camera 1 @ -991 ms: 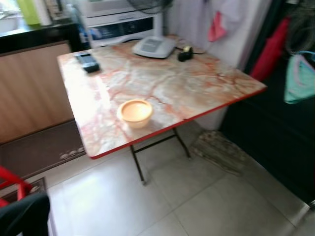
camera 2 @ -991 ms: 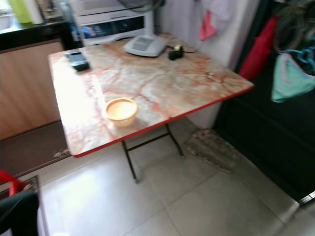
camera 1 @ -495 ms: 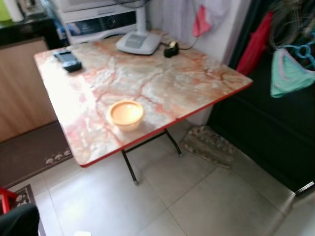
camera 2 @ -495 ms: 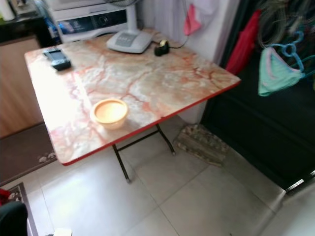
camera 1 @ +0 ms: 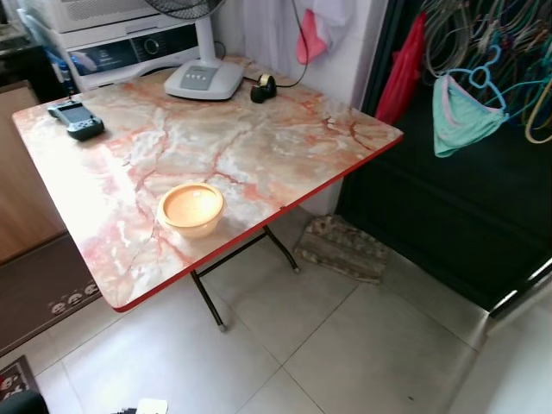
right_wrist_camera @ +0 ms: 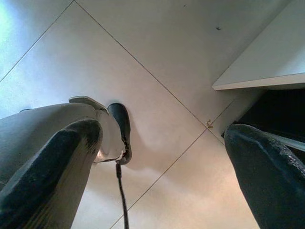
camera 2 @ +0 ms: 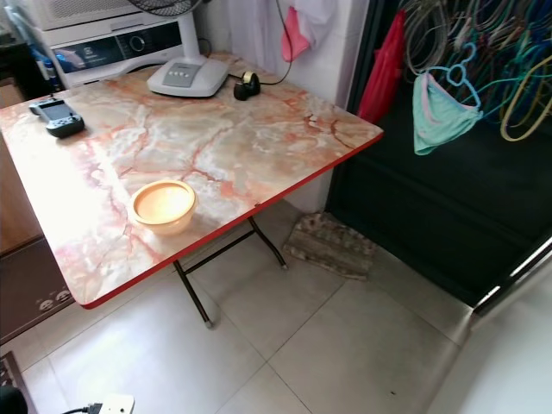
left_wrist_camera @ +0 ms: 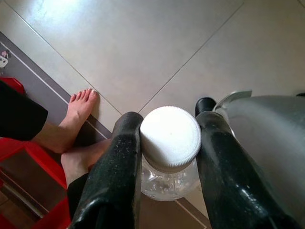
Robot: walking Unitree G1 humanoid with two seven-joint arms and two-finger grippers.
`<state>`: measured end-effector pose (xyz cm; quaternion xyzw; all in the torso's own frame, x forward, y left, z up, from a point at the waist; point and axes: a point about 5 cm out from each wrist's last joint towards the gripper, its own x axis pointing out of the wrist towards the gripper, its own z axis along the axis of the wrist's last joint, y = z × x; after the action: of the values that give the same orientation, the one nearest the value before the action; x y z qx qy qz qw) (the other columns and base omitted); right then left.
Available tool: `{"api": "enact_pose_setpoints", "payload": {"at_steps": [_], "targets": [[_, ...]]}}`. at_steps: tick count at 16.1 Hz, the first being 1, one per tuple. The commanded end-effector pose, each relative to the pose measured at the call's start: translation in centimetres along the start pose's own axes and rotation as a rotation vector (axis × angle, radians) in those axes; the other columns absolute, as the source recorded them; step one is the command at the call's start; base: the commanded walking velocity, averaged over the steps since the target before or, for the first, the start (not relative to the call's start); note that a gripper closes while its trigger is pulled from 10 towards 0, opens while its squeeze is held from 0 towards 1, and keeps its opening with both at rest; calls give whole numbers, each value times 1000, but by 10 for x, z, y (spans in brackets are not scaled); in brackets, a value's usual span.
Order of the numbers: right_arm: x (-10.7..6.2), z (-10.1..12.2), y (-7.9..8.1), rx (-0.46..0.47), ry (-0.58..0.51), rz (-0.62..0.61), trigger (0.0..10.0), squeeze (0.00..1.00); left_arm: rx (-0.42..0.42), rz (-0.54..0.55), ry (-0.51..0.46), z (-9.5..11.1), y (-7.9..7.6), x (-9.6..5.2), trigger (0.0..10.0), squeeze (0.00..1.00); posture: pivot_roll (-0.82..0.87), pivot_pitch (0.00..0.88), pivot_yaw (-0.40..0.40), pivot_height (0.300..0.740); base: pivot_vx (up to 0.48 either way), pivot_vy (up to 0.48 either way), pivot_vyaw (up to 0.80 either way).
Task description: Restocking fridge
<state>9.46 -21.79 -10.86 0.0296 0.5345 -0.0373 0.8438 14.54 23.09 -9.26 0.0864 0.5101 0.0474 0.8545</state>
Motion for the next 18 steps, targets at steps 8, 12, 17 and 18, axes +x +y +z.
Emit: {"api": "enact_pose_setpoints", "payload": {"at_steps": [8,12,17,18], "targets": [[-1,-2,-3,-9,10,-8,10000,0,13,-1,30,-8,-2,-1,10000,0,84,0,-26,740,0,52,-800],[-1,-2,-3,-11,12,-8,10000,0,13,-4,30,-8,-2,-1,10000,0,79,0,-26,740,0,2,-800],[-1,-2,-3,-12,14,-7,10000,0,16,-4,30,-8,-1,-1,10000,0,82,0,-26,740,0,0,-160],[-1,-2,-3,-13,14,-6,10000,0,16,-6,29,-8,-1,-1,10000,0,82,0,-25,740,0,0,0]]}}
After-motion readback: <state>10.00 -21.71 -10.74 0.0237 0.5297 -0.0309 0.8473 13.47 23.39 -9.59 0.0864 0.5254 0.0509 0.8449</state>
